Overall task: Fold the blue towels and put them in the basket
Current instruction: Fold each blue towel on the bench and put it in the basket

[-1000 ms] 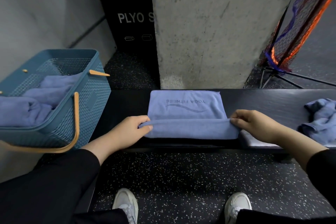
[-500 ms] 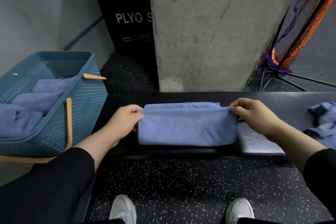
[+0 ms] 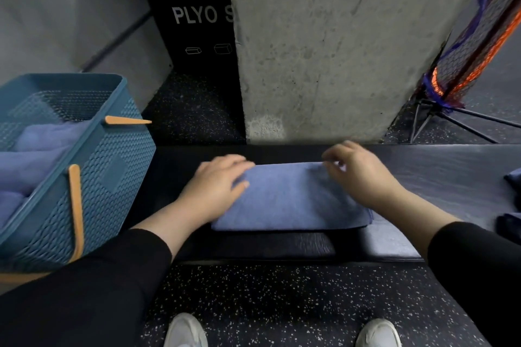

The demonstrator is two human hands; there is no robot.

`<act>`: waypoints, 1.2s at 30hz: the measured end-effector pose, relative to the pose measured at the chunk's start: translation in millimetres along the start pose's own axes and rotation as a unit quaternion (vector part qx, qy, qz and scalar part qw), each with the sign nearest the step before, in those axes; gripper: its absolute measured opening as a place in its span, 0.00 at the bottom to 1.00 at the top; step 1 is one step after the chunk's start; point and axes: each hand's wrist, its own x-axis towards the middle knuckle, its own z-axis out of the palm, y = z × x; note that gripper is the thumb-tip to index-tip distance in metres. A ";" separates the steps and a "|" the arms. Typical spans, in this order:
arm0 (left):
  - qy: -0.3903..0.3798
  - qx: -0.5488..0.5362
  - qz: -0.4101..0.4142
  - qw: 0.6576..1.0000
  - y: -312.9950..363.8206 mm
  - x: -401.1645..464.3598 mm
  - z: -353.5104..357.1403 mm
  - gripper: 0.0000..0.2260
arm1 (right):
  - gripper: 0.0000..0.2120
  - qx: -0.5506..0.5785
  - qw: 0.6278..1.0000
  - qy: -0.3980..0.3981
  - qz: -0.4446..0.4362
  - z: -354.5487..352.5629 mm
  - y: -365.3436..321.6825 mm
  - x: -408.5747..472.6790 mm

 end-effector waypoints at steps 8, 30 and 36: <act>-0.102 0.118 -0.015 0.988 10.2 -9.9 -2.7 0.22 | 0.12 -0.088 0.966 -0.238 -0.044 5.3 -32.7 -27.2; -0.132 0.103 0.101 0.981 11.7 -64.5 -19.8 0.16 | 0.20 -0.173 0.965 -0.195 -0.002 27.0 -41.8 -43.6; -0.072 0.092 0.162 0.980 14.7 -81.9 -15.9 0.14 | 0.23 -0.185 0.967 -0.148 -0.093 7.1 -42.1 -64.1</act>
